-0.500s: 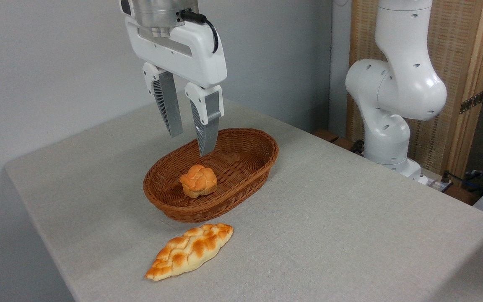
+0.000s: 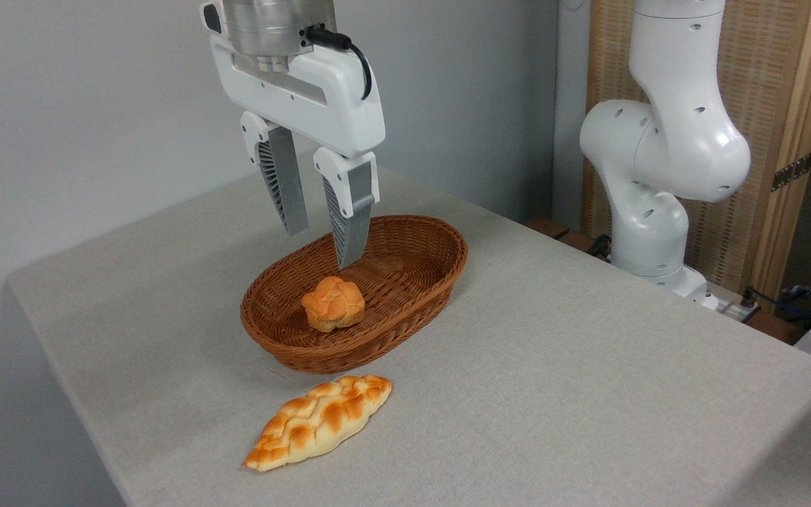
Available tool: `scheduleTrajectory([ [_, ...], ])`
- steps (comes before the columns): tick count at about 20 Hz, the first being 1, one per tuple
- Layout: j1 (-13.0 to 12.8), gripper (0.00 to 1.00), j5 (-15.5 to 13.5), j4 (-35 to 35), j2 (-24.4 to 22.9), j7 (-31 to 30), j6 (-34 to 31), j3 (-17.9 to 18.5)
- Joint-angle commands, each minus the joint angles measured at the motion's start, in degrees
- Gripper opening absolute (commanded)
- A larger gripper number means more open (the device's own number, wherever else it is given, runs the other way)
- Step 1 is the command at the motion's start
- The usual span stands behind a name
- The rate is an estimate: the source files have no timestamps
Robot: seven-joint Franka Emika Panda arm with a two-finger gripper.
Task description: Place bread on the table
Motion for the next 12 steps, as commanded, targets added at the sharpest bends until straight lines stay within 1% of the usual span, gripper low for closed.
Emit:
scheduleTrajectory([
  [1,0.04,1.00,-0.93,1.08,0.27,0.74,-2.39,0.44],
  [6,-0.31,1.00,-0.75,0.47,0.44,0.48,-2.21,0.18],
  [9,-0.57,1.00,-1.01,-1.81,-0.43,0.48,-0.89,-0.26],
  [10,-1.10,1.00,-1.02,-2.69,-0.52,0.48,-0.37,-0.26],
  [12,-3.11,1.00,-1.02,-5.41,-1.48,0.04,2.26,-0.26],
])
